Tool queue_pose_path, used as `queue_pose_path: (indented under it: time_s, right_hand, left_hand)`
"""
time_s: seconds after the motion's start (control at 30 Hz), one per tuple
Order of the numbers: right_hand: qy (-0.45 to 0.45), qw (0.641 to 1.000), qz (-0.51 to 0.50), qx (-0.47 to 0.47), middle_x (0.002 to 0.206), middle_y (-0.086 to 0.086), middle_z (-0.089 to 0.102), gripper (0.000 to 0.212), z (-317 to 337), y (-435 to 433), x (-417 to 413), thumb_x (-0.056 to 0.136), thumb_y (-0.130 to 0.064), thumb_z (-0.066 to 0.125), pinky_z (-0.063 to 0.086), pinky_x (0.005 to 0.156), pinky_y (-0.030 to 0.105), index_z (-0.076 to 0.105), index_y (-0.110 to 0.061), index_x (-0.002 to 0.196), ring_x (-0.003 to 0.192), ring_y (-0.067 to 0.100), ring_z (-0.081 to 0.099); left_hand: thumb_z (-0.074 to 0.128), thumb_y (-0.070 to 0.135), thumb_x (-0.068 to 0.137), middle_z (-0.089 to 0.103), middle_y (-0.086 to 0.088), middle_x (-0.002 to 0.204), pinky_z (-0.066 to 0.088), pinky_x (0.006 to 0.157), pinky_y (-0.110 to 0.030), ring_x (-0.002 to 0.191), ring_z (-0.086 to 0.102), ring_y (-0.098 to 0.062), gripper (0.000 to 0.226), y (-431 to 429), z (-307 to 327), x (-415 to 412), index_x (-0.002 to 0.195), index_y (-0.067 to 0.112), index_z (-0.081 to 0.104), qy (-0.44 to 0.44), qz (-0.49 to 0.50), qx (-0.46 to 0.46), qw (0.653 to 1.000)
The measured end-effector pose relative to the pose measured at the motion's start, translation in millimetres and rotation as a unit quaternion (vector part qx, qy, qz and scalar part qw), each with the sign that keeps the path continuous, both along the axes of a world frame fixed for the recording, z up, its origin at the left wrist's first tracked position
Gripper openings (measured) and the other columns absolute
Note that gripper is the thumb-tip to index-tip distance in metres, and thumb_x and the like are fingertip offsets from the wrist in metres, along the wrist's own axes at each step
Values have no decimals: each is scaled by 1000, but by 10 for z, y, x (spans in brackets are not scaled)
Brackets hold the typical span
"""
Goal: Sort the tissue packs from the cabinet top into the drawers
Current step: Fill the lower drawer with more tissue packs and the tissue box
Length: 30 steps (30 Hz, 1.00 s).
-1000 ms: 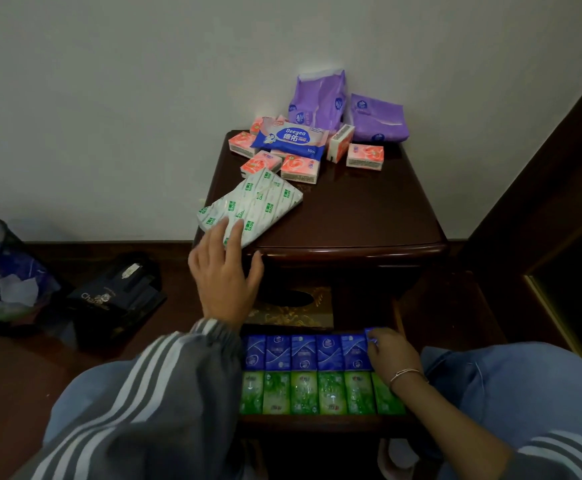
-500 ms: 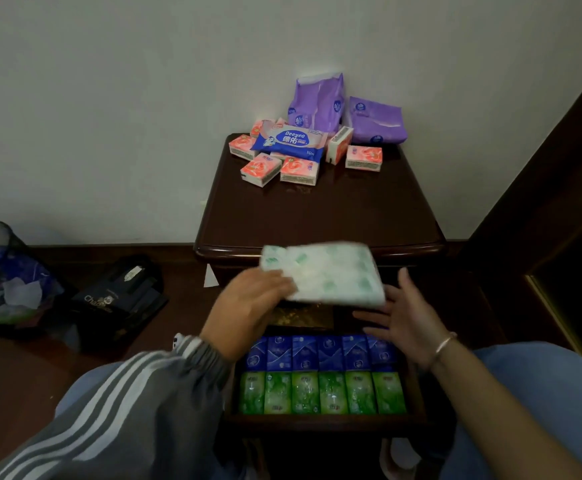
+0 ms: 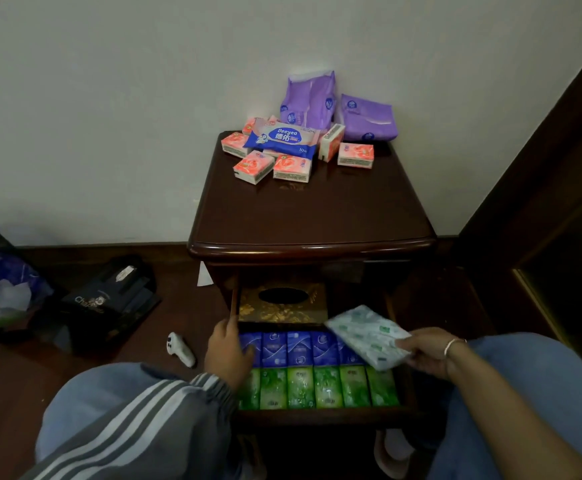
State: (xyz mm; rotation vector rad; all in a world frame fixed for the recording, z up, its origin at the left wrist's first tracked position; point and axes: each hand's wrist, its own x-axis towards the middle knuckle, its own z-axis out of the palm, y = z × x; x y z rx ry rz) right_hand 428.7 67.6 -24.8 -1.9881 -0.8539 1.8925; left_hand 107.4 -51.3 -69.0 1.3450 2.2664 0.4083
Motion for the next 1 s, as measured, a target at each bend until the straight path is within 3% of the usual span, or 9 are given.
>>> queue_pose_path:
  time_s: [0.17,0.27,0.37,0.47,0.53,0.7,0.77,0.9,1.0]
  right_hand:
    - [37,983,-172,55,103,25,61,36,-151,-33,-158,89,10,49,46,31,22,47,10,126,64,23,51]
    - [54,976,-204,63,98,17,59,38,-142,8,-140,90,6,50,54,49,28,48,4,128,68,21,53]
    - [25,978,-190,80,110,18,61,36,-172,10,-127,90,0,54,47,79,36,51,-1,126,81,24,56]
    - [-7,984,-151,92,104,20,63,33,-315,-85,-273,89,1,56,50,69,22,54,6,121,79,29,57]
    - [-35,983,-141,114,112,26,62,35,-449,-84,-393,87,2,58,53,81,35,54,10,120,94,35,60]
    - [-103,973,-114,169,79,14,60,25,-608,9,-601,83,-11,68,38,47,26,65,6,101,54,19,49]
    - [-131,969,-88,189,78,16,63,24,-675,36,-661,83,-13,68,46,51,30,67,6,99,58,24,56]
    - [-187,949,-51,249,99,23,69,24,-748,124,-706,84,-10,66,54,81,49,67,4,104,87,38,66]
    - [-211,934,-23,287,104,24,67,27,-762,166,-702,85,-11,64,52,83,39,65,3,108,94,38,64]
  left_hand:
    - [60,24,90,49,-24,133,41,94,-39,120,51,-38,54,8,-163,-45,130,-3,37,-97,122,-116,981]
    - [60,28,91,53,-21,131,41,91,-35,120,52,-35,49,14,-217,20,126,-1,41,-93,106,-137,980]
    - [60,27,90,56,-20,125,42,85,-34,114,55,-35,43,24,-242,3,120,0,46,-84,108,-133,982]
    - [59,26,90,58,-19,120,39,77,-30,108,57,-33,36,44,-264,-43,113,1,48,-78,112,-137,981]
    - [58,26,89,59,-18,118,38,76,-29,107,58,-32,35,52,-270,-63,112,2,48,-73,119,-134,981]
    - [58,26,89,60,-17,115,37,74,-29,105,59,-32,33,35,-287,-86,111,3,49,-67,119,-127,982]
    - [57,26,89,60,-17,114,37,74,-29,104,59,-32,32,28,-297,-99,110,4,49,-67,113,-127,983]
    - [57,26,89,61,-16,110,38,72,-28,101,60,-32,29,20,-307,-114,108,6,49,-71,113,-126,983]
    - [57,25,88,61,-15,107,38,72,-28,100,60,-31,24,27,-316,-123,102,8,48,-89,118,-122,981]
